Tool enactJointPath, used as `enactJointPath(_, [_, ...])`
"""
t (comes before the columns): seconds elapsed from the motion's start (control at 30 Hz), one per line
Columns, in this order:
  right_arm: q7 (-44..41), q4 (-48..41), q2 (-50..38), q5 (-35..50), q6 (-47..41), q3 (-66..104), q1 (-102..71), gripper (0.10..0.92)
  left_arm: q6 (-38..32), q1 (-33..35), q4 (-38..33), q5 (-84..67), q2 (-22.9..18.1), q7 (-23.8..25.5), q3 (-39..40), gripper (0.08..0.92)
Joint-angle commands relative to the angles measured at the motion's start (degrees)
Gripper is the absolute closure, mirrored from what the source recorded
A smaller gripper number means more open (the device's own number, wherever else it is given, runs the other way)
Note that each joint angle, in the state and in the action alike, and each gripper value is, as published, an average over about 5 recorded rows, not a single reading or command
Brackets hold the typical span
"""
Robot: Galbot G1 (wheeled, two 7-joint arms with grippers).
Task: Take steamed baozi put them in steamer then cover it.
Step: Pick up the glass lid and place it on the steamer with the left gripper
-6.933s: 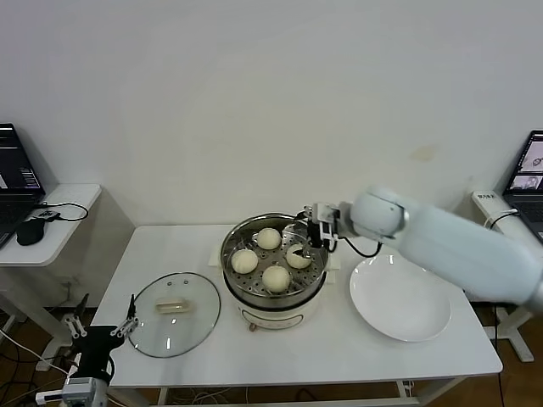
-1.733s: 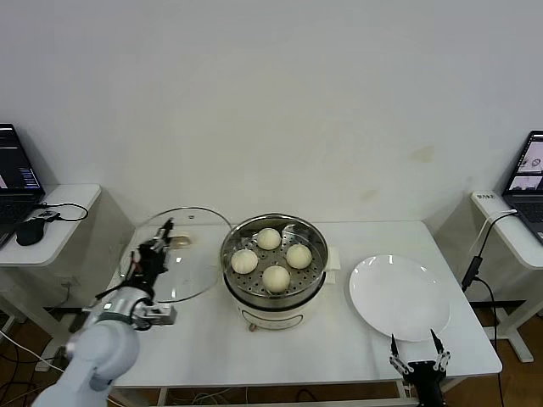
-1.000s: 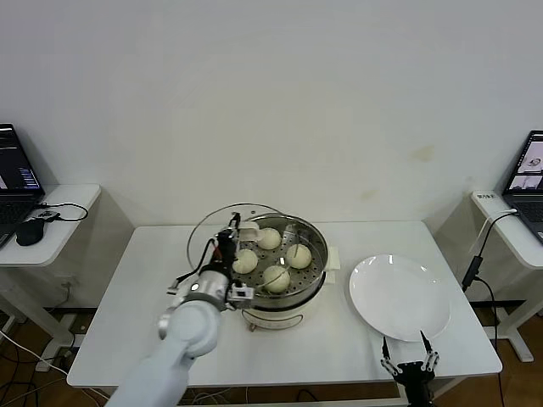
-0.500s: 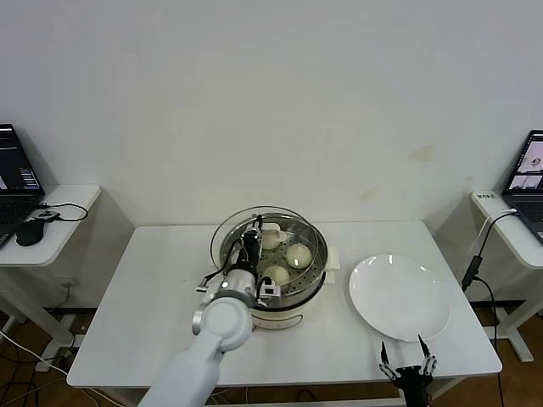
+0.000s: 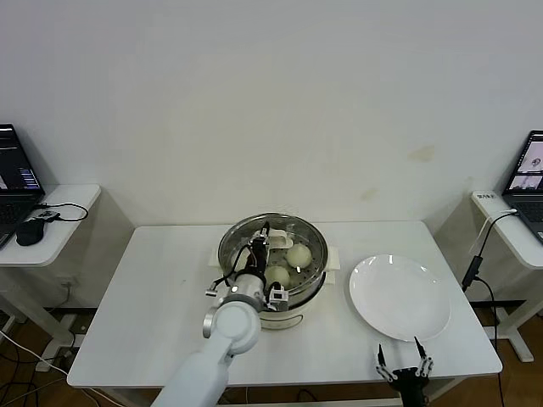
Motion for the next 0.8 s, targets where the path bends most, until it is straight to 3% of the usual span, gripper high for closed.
enactJointPath(0.03, [0.02,-0.22,0.01,-0.21,0.09,-0.09,-0.04,0.202,-0.26,-0.21,1.56,0.63,-0.84,-0.14,0.16,0.860])
enactJointPath(0.53, [-0.06,-0.73,0.02,-0.64,0.13,-0.10,0.05,0.203,-1.47,0.75,-0.68,0.90,-1.37,-0.36,-0.74,0.854])
enactJointPath(0.8, [-0.11,-0.82,0.02,-0.85,0.08,-0.13,0.10,0.203,-1.48,6.52,-8.77,-0.48,0.57,-0.60,-1.39,0.657])
